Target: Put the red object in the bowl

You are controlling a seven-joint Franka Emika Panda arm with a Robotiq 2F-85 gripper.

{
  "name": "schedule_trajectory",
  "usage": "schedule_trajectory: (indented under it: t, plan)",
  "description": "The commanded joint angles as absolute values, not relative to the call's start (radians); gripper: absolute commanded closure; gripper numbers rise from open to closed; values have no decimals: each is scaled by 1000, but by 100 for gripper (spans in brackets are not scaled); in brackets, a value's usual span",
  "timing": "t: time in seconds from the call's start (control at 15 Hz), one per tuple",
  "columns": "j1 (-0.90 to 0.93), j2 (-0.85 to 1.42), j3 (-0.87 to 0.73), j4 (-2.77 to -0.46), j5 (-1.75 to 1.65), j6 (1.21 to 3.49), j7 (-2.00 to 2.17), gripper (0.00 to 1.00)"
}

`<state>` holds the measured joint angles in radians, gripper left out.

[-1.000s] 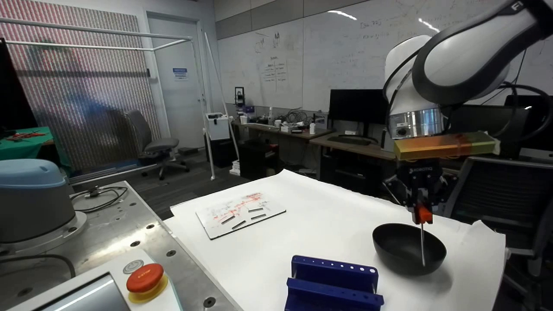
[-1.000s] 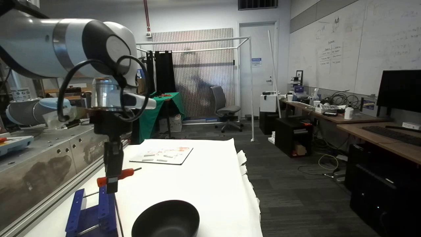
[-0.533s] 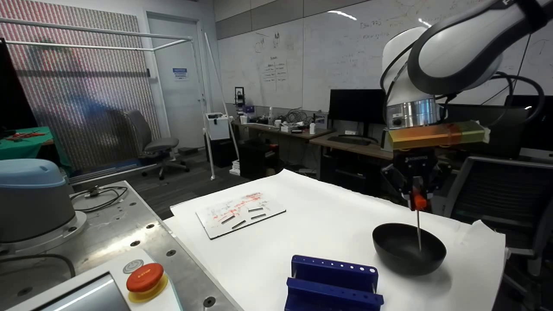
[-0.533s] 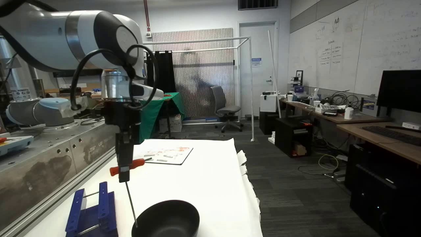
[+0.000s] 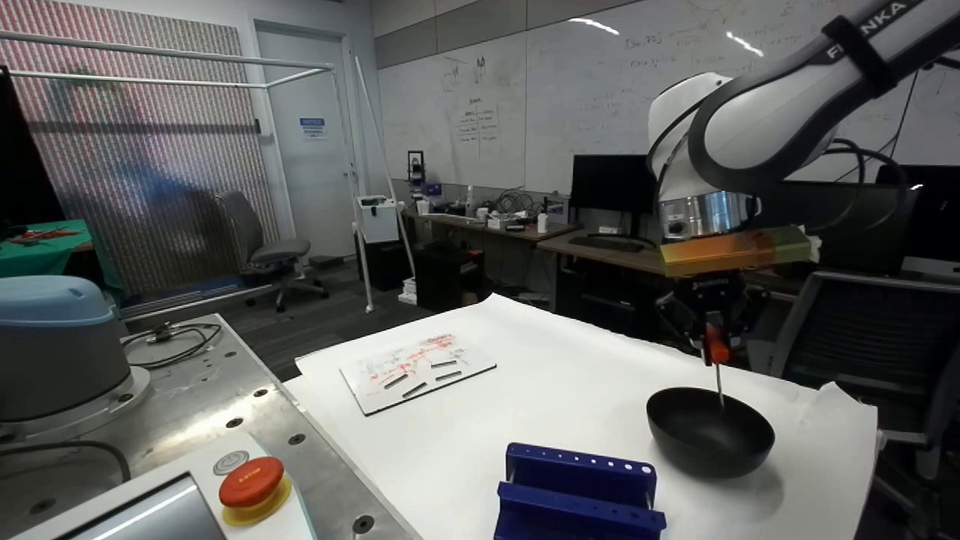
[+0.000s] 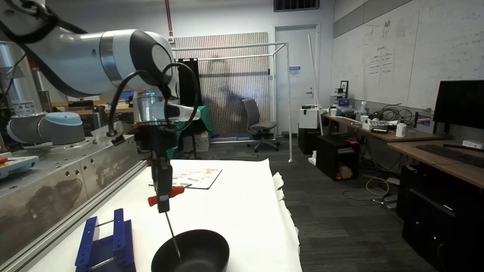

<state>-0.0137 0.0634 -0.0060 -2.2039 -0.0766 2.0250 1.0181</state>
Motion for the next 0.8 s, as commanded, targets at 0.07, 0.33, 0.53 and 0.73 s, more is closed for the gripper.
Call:
schedule_trajectory:
  t: [0.07, 0.33, 0.53, 0.73]
  plan:
    - [-9, 140, -22, -2154, -77, 2053, 1008, 92]
    - [-8, 222, -30, -2128, -56, 2074, 987, 91]
    - [-4, 276, -38, -2109, -53, 2090, 982, 91]
    - [-3, 312, -45, -2093, -47, 2105, 971, 53]
